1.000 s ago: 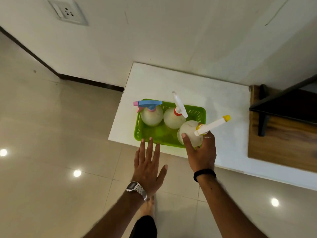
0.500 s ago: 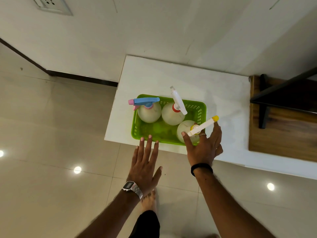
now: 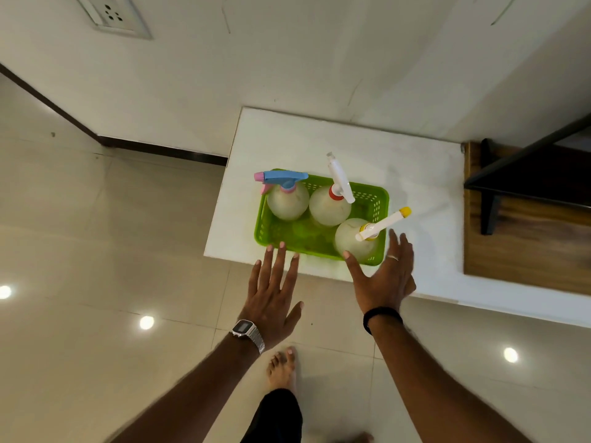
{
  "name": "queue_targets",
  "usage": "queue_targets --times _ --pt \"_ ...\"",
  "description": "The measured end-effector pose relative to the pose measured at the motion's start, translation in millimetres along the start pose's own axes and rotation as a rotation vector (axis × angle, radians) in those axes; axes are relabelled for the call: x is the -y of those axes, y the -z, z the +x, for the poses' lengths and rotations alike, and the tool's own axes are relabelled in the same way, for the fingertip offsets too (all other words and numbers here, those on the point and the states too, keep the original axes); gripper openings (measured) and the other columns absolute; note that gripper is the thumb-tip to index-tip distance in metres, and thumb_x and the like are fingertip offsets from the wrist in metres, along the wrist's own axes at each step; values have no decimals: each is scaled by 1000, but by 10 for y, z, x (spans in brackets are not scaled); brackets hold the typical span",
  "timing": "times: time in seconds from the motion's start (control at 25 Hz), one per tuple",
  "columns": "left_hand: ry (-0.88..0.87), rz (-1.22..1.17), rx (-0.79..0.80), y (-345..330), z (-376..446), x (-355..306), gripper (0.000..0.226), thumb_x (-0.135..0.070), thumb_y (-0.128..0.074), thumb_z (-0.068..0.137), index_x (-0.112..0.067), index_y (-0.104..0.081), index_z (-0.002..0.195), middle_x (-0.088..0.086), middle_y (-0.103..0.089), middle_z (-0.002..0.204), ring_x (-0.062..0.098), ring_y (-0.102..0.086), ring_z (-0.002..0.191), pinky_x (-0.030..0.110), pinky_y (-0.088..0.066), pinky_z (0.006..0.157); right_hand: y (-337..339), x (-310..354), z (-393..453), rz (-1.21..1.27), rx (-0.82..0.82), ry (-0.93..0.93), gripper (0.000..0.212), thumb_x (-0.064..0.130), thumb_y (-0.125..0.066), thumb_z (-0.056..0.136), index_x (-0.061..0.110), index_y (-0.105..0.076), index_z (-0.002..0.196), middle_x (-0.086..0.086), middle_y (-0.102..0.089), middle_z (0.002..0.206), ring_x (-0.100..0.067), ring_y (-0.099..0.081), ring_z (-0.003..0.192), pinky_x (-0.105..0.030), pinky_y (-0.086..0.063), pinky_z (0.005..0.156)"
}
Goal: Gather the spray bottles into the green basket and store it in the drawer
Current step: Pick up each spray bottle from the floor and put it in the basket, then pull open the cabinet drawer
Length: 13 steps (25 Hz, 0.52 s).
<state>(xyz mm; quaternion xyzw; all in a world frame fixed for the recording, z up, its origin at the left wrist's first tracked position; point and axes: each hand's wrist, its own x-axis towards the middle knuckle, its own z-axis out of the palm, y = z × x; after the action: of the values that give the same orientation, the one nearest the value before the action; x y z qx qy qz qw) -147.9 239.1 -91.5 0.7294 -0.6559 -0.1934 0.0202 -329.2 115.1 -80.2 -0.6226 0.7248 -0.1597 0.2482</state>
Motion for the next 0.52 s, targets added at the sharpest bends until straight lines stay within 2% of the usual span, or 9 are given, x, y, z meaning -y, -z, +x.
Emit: queue_targets --times 0.08,0.12,0.2,0.24,0.32,0.36,0.44,0.48,0.52 --pt "-103 75 26 -83 -228 91 93 -47 -52 87 -15 -6 161 17 2 170 38 -1 157 56 -18 124 52 -156 -325 44 -22 39 92 59 -72 78 32 -27 152 2 -22 165 -18 -12 153 -56 -25 111" --pt "-162 127 77 -157 -410 154 93 -46 -52 87 -15 -6 161 18 1 170 38 -1 157 56 -16 124 63 -272 -546 9 20 73 90 54 -73 79 32 -26 153 2 -21 165 -18 -13 153 -56 -25 111" --pt "-238 213 188 -332 -872 287 92 -47 -53 87 -13 -10 161 20 -2 169 41 -5 156 56 -14 124 99 -547 -1084 -152 187 162 86 46 -71 83 31 -26 155 0 -16 167 -20 -10 154 -54 -25 112" --pt "-222 237 236 -415 -1126 337 92 -47 -57 85 -12 -16 160 21 -7 168 41 -9 155 57 -17 123 124 -690 -1382 -259 304 226 85 46 -67 85 29 -24 157 -2 -10 168 -21 -7 155 -52 -23 113" --pt "-91 220 338 -538 -1594 375 94 -49 -67 78 -11 -31 156 21 -18 165 41 -25 151 55 -26 121 152 -967 -1918 -466 551 349 83 45 -57 90 28 -14 159 -5 5 169 -24 4 155 -50 -16 116" --pt "-1 183 374 -604 -1820 371 95 -51 -68 77 -11 -32 155 20 -16 164 41 -27 150 53 -25 123 162 -1092 -2155 -546 650 379 83 44 -52 91 29 -8 160 -5 13 168 -25 11 154 -49 -13 118" --pt "176 110 451 -732 -2140 374 93 -54 -53 89 -12 -11 159 15 9 165 40 -6 156 48 -5 127 159 -1255 -2462 -634 782 362 82 40 -46 94 30 1 160 -5 24 165 -25 21 152 -50 -7 119" --pt "270 47 503 -784 -2210 383 88 -55 -43 95 -14 0 160 13 18 165 36 6 157 46 0 126 156 -1290 -2545 -647 811 337 81 40 -45 94 30 1 159 -4 25 165 -24 23 152 -50 -6 119" --pt "371 -42 511 -815 -2222 403 84 -54 -35 98 -15 4 160 11 19 167 31 10 157 44 -1 127 148 -1309 -2589 -651 815 318 79 40 -44 95 30 0 160 -4 24 165 -23 22 152 -50 -6 119"
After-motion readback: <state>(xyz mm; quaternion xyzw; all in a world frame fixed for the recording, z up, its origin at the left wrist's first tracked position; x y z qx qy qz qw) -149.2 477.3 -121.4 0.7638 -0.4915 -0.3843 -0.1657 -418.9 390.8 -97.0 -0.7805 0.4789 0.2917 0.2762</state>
